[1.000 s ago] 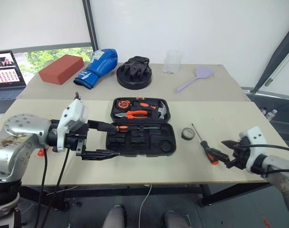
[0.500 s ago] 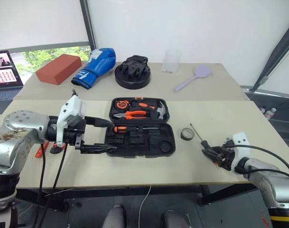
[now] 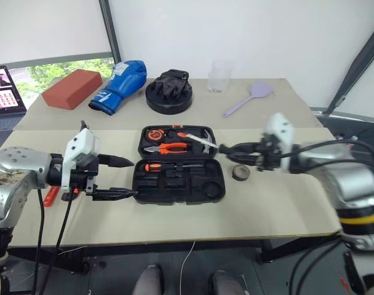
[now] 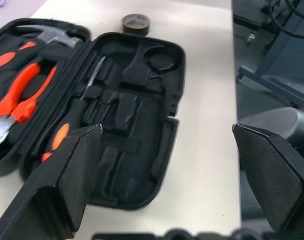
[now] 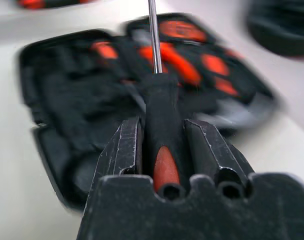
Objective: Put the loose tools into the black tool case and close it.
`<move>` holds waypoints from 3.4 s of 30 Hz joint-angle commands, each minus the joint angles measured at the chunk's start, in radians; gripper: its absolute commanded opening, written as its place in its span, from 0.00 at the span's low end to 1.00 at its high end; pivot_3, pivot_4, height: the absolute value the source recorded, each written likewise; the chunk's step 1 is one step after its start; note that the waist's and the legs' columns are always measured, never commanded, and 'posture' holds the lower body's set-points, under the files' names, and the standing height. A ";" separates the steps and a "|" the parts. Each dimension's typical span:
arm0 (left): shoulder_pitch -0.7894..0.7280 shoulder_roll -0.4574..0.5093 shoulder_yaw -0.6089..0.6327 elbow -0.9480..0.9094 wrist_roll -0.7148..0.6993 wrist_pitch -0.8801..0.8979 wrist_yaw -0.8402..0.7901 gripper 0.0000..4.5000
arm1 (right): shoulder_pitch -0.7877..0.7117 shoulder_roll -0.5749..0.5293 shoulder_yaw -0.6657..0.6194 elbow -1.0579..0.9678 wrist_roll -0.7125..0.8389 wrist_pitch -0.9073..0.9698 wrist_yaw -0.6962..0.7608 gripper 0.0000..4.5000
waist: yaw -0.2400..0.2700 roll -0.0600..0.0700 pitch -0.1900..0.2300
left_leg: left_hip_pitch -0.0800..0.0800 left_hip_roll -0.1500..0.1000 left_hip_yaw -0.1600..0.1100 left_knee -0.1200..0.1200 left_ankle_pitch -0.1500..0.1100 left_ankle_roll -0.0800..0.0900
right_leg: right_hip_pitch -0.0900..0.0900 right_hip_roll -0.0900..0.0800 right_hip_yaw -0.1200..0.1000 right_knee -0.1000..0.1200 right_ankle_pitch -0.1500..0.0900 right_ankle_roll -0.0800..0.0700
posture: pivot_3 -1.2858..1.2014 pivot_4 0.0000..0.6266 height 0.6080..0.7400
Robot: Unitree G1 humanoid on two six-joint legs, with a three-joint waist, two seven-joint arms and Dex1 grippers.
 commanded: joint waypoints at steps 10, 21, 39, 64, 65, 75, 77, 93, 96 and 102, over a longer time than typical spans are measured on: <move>-0.013 0.011 0.019 -0.035 -0.008 -0.006 0.034 1.00 | -0.131 0.131 0.187 0.327 -0.298 -0.380 0.105 0.23 | 0.001 0.000 0.000 | -0.010 0.000 0.000 0.002 0.001 -0.001 | -0.008 0.001 0.000 0.002 0.002 -0.002 | 0.52 0.24 0.97; -0.017 0.004 0.011 -0.039 -0.006 -0.014 0.051 1.00 | -0.169 0.190 0.152 0.395 -0.301 -0.344 0.115 0.23 | 0.000 0.000 0.000 | -0.007 0.013 -0.001 0.002 0.005 -0.007 | -0.008 0.013 -0.001 0.003 0.005 -0.004 | 0.52 0.24 0.97; -0.003 -0.006 0.002 -0.028 0.009 -0.033 0.053 1.00 | -0.185 0.287 0.065 0.333 -0.239 -0.206 0.061 0.67 | -0.001 0.000 0.000 | -0.007 0.014 0.000 0.001 0.005 -0.008 | -0.009 0.015 -0.001 0.003 0.008 -0.010 | 0.52 0.24 0.97; 0.078 0.040 0.061 -0.005 0.022 -0.044 0.036 1.00 | -0.134 0.353 0.189 0.535 -0.421 -0.311 0.022 0.01 | 0.000 0.000 0.000 | -0.002 0.015 0.000 0.000 0.005 -0.011 | -0.007 0.014 -0.001 0.003 0.009 -0.012 | 0.52 0.24 0.97; 0.080 0.039 0.061 -0.004 0.023 -0.045 0.037 1.00 | -0.128 0.347 0.193 0.523 -0.424 -0.311 0.031 0.01 | 0.000 0.000 0.000 | -0.001 0.015 0.000 0.000 0.005 -0.011 | -0.007 0.014 -0.001 0.003 0.009 -0.012 | 0.52 0.24 0.97; 0.205 0.038 0.192 -0.057 -0.005 0.049 0.133 1.00 | -0.153 0.333 -0.040 0.168 -0.095 -0.012 0.116 0.13 | -0.006 0.001 0.001 | -0.005 0.016 0.001 -0.002 0.006 -0.010 | -0.010 0.015 -0.001 0.004 0.010 -0.013 | 0.52 0.24 0.97; 0.302 0.017 0.300 -0.113 -0.022 0.118 0.186 1.00 | -0.153 0.295 -0.106 0.039 0.021 0.124 0.134 0.25 | -0.006 0.001 0.001 | -0.008 0.017 0.002 -0.002 0.006 -0.010 | -0.014 0.015 0.000 0.006 0.010 -0.013 | 0.52 0.24 0.97; 0.717 -0.187 0.826 -0.229 -0.018 0.536 0.579 1.00 | -0.058 0.074 -0.180 -0.235 0.275 0.283 0.182 0.98 | 0.004 0.000 0.001 | -0.006 0.018 0.004 -0.001 -0.001 -0.021 | -0.024 0.011 -0.003 0.012 0.003 -0.022 | 0.52 0.24 0.97; 0.602 -0.130 0.756 -0.162 -0.022 0.625 0.637 1.00 | -0.061 0.082 -0.167 -0.234 0.271 0.262 0.162 0.98 | 0.011 -0.001 0.000 | -0.006 0.018 0.004 -0.002 -0.001 -0.021 | -0.024 0.011 -0.004 0.011 0.004 -0.023 | 0.52 0.24 0.97; 0.372 0.021 0.477 0.087 0.056 0.654 0.701 1.00 | -0.047 0.090 -0.166 -0.262 0.280 0.250 0.113 0.98 | 0.014 -0.002 0.000 | -0.006 0.018 0.004 -0.001 0.000 -0.022 | -0.025 0.011 -0.004 0.011 0.009 -0.023 | 0.52 0.24 0.97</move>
